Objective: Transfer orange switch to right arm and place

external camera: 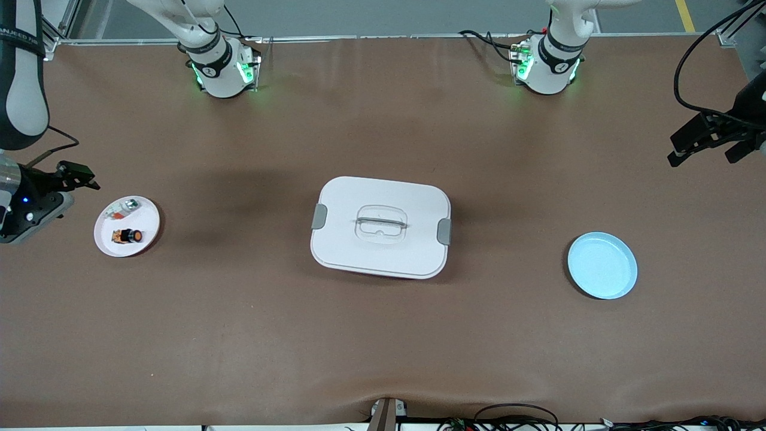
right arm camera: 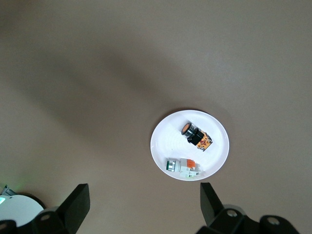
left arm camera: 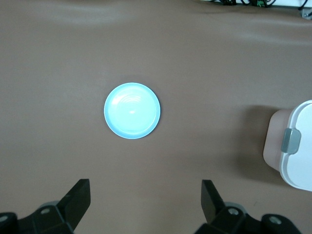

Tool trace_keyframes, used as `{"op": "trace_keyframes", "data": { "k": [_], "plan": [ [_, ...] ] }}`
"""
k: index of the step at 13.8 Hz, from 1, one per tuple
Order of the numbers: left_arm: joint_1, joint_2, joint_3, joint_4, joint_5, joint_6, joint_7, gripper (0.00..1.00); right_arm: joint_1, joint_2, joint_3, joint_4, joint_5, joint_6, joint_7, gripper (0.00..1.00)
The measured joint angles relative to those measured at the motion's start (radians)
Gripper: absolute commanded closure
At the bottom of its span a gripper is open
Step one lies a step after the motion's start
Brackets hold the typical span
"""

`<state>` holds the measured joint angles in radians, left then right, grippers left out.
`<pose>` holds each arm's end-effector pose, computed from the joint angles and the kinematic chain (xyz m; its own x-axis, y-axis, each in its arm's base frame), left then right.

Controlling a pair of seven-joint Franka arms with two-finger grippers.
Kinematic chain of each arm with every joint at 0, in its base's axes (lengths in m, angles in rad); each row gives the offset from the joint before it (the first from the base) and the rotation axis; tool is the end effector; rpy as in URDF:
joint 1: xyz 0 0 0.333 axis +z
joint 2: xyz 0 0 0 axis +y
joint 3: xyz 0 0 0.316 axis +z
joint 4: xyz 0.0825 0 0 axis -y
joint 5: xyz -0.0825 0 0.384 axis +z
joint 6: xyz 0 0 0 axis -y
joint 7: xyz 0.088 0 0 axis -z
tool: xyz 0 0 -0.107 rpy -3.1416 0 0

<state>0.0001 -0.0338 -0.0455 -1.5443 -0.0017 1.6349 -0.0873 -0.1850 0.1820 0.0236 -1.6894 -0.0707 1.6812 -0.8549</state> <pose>0.5501 -0.0257 0.6618 0.9914 0.0422 0.1236 0.0411 -0.9991 0.0110 0.5868 -0.1033 0.4725 0.7426 0.6473 -0.1719 0.6403 -0.7614 -0.1013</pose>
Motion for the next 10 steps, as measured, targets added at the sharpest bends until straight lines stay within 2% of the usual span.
{"op": "trace_keyframes", "data": {
  "k": [3,10],
  "plan": [
    [0.000,0.000,0.001,0.000,0.000,-0.002,0.014,0.00,0.009,0.000,0.000,0.010,0.001,-0.014,0.017,0.00],
    [0.000,0.000,0.001,0.000,0.000,-0.018,0.014,0.00,0.112,0.000,0.003,0.094,0.005,-0.127,0.321,0.00]
  ]
}}
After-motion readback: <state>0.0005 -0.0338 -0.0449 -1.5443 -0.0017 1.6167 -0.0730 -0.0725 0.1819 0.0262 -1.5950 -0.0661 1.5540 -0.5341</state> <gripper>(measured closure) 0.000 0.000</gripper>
